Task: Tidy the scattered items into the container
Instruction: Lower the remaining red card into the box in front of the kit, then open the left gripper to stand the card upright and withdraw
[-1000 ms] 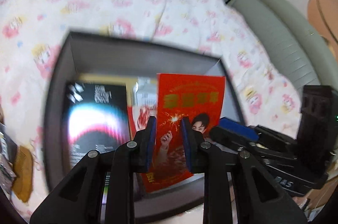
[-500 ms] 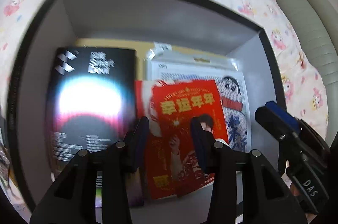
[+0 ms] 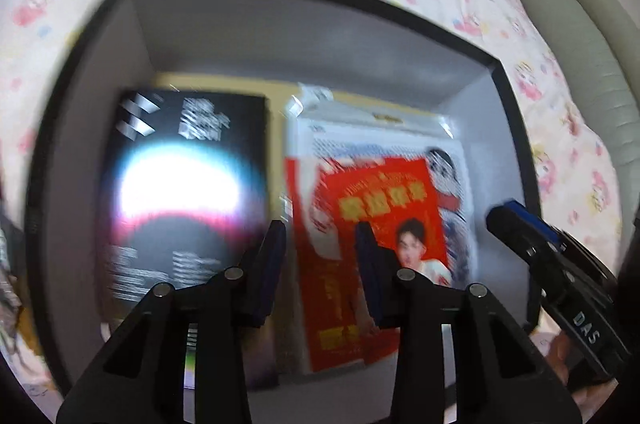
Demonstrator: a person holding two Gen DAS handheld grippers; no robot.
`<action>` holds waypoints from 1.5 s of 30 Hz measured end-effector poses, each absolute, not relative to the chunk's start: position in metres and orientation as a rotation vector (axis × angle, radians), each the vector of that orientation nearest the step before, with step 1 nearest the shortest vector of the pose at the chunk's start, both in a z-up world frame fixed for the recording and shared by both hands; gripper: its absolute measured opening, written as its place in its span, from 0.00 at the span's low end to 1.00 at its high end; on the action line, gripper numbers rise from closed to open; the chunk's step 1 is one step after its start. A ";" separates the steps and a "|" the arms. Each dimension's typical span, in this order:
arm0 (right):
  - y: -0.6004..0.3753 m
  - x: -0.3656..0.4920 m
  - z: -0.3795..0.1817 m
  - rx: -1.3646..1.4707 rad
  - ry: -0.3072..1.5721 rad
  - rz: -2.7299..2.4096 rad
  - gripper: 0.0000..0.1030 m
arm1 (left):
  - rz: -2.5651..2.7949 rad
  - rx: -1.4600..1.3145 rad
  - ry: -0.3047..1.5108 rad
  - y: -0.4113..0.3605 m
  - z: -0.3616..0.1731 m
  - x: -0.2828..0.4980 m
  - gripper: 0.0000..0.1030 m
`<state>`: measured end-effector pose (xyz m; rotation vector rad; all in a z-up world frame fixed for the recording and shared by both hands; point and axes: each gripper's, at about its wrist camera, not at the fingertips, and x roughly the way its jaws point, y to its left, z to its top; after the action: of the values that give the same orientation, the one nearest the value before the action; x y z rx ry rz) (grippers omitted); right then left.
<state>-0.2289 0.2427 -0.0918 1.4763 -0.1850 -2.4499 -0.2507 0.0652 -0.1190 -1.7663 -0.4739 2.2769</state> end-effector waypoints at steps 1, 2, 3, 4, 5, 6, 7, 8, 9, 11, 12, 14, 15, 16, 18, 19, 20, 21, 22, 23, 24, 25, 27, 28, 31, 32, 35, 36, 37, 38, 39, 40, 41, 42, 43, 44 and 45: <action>0.243 -0.229 -0.092 1.482 -0.189 -2.447 0.26 | 2.277 -1.759 -0.482 0.068 -0.119 -0.250 0.34; 0.244 -0.230 -0.093 1.486 -0.191 -2.445 0.26 | 2.288 -1.748 -0.484 0.070 -0.119 -0.253 0.34; 0.243 -0.229 -0.093 1.486 -0.187 -2.445 0.26 | 2.311 -1.737 -0.490 0.070 -0.118 -0.254 0.34; 0.243 -0.229 -0.093 1.486 -0.182 -2.445 0.26 | 2.329 -1.738 -0.497 0.066 -0.117 -0.250 0.34; 0.242 -0.228 -0.093 1.487 -0.177 -2.442 0.26 | 2.334 -1.748 -0.508 0.066 -0.118 -0.251 0.34; 0.241 -0.227 -0.093 1.487 -0.173 -2.439 0.26 | 2.314 -1.752 -0.517 0.068 -0.120 -0.253 0.34; 0.241 -0.227 -0.093 1.487 -0.170 -2.435 0.26 | 2.276 -1.750 -0.527 0.071 -0.122 -0.254 0.34; 0.240 -0.227 -0.093 1.487 -0.167 -2.428 0.26 | 2.219 -1.755 -0.533 0.077 -0.125 -0.255 0.34; 0.239 -0.227 -0.094 1.486 -0.167 -2.421 0.26 | 2.166 -1.759 -0.536 0.082 -0.127 -0.256 0.34; 0.237 -0.227 -0.094 1.480 -0.156 -2.408 0.26 | 2.177 -1.753 -0.534 0.086 -0.125 -0.254 0.34; 0.237 -0.227 -0.094 1.480 -0.151 -2.403 0.26 | 2.231 -1.745 -0.528 0.084 -0.120 -0.252 0.34; 0.236 -0.225 -0.094 1.483 -0.147 -2.394 0.26 | 2.285 -1.735 -0.559 0.076 -0.115 -0.249 0.34; 0.235 -0.224 -0.094 1.484 -0.149 -2.380 0.26 | 2.267 -1.750 -0.589 0.073 -0.116 -0.248 0.34; 0.234 -0.222 -0.094 1.485 -0.151 -2.369 0.26 | 2.226 -1.779 -0.606 0.072 -0.120 -0.249 0.34; 0.232 -0.219 -0.094 1.496 -0.120 -2.369 0.26 | 2.168 -1.832 -0.592 0.077 -0.126 -0.249 0.34; 0.231 -0.218 -0.095 1.502 -0.105 -2.371 0.26 | 2.160 -1.837 -0.569 0.081 -0.128 -0.248 0.34; 0.230 -0.217 -0.095 1.508 -0.088 -2.376 0.26 | 2.162 -1.838 -0.553 0.085 -0.128 -0.249 0.34; 0.228 -0.216 -0.095 1.510 -0.071 -2.384 0.26 | 2.166 -1.841 -0.537 0.089 -0.128 -0.250 0.34; 0.227 -0.216 -0.095 1.508 -0.057 -2.390 0.26 | 2.166 -1.845 -0.535 0.093 -0.128 -0.252 0.34; 0.226 -0.216 -0.095 1.508 -0.052 -2.392 0.26 | 2.166 -1.845 -0.540 0.097 -0.128 -0.254 0.34; 0.227 -0.216 -0.095 1.509 -0.050 -2.394 0.26 | 2.164 -1.844 -0.544 0.101 -0.128 -0.256 0.33; 0.228 -0.216 -0.095 1.511 -0.049 -2.401 0.26 | 2.166 -1.842 -0.549 0.103 -0.128 -0.257 0.32; 0.231 -0.217 -0.095 1.515 -0.036 -2.426 0.26 | 2.121 -1.830 -0.603 0.107 -0.132 -0.259 0.31; 0.234 -0.218 -0.095 1.519 -0.036 -2.434 0.26 | 2.089 -1.822 -0.649 0.107 -0.134 -0.260 0.31; 0.237 -0.219 -0.093 1.523 -0.056 -2.432 0.26 | 2.042 -1.797 -0.747 0.105 -0.140 -0.261 0.30; 0.238 -0.219 -0.093 1.523 -0.057 -2.434 0.26 | 2.025 -1.790 -0.782 0.105 -0.142 -0.261 0.30; 0.237 -0.218 -0.092 1.511 -0.048 -2.446 0.26 | 1.944 -1.776 -0.864 0.105 -0.149 -0.262 0.28; 0.238 -0.219 -0.092 1.509 -0.053 -2.443 0.26 | 1.937 -1.763 -0.898 0.103 -0.149 -0.261 0.28; 0.238 -0.219 -0.092 1.512 -0.055 -2.439 0.27 | 1.957 -1.742 -0.916 0.099 -0.147 -0.259 0.28; 0.237 -0.219 -0.093 1.514 -0.061 -2.431 0.27 | 1.981 -1.721 -0.919 0.096 -0.144 -0.258 0.28; 0.237 -0.218 -0.094 1.514 -0.079 -2.409 0.27 | 2.015 -1.698 -0.915 0.092 -0.138 -0.255 0.28; 0.236 -0.217 -0.094 1.512 -0.103 -2.379 0.27 | 2.048 -1.686 -0.901 0.089 -0.133 -0.252 0.28; 0.235 -0.217 -0.095 1.508 -0.130 -2.338 0.30 | 2.082 -1.683 -0.871 0.087 -0.129 -0.250 0.28; 0.232 -0.215 -0.093 1.488 -0.125 -2.323 0.32 | 2.122 -1.693 -0.826 0.085 -0.124 -0.247 0.28; 0.227 -0.213 -0.091 1.465 -0.112 -2.305 0.32 | 2.170 -1.710 -0.766 0.085 -0.120 -0.244 0.28; 0.224 -0.212 -0.091 1.458 -0.107 -2.284 0.32 | 2.215 -1.726 -0.701 0.085 -0.117 -0.241 0.28; 0.218 -0.210 -0.092 1.455 -0.089 -2.272 0.32 | 2.251 -1.735 -0.646 0.085 -0.113 -0.239 0.28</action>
<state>-0.2103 0.2185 -0.0917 1.4554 -0.0892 -2.2723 -0.2390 0.0849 -0.1132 -1.7354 -0.6464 2.2506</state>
